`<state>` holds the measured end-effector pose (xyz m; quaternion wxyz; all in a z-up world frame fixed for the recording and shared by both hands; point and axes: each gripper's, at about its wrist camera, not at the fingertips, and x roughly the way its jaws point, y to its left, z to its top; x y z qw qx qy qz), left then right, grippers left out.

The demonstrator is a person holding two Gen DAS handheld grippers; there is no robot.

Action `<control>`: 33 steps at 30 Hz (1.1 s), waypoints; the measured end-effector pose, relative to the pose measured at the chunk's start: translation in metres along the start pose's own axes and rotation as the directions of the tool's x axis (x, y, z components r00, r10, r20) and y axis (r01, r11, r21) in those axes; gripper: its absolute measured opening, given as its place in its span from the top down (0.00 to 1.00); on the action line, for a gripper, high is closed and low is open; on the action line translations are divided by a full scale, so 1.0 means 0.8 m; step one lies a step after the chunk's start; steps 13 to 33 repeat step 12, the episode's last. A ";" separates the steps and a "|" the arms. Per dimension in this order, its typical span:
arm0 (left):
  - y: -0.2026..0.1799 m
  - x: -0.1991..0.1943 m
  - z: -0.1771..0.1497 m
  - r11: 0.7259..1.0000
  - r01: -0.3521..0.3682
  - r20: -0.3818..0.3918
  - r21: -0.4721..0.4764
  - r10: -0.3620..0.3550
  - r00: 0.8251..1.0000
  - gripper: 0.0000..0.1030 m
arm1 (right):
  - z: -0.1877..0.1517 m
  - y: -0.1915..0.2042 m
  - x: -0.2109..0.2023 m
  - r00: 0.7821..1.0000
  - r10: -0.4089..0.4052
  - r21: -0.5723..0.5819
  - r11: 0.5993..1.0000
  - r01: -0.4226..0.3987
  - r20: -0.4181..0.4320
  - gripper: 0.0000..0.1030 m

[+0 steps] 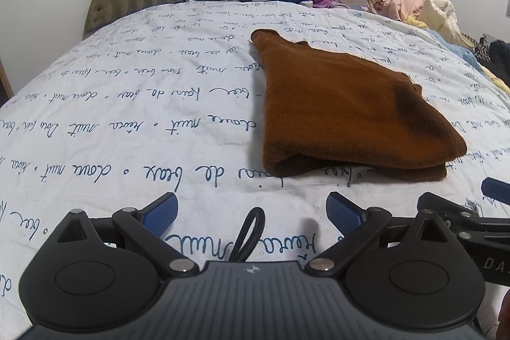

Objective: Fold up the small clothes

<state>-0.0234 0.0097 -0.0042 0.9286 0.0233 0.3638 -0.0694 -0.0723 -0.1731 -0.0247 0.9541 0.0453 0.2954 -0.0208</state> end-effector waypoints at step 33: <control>0.021 -0.011 0.006 0.999 -0.008 0.011 -0.039 0.009 1.000 0.03 | 0.004 -0.007 -0.010 1.000 0.003 0.018 1.000 -0.003 0.014 0.00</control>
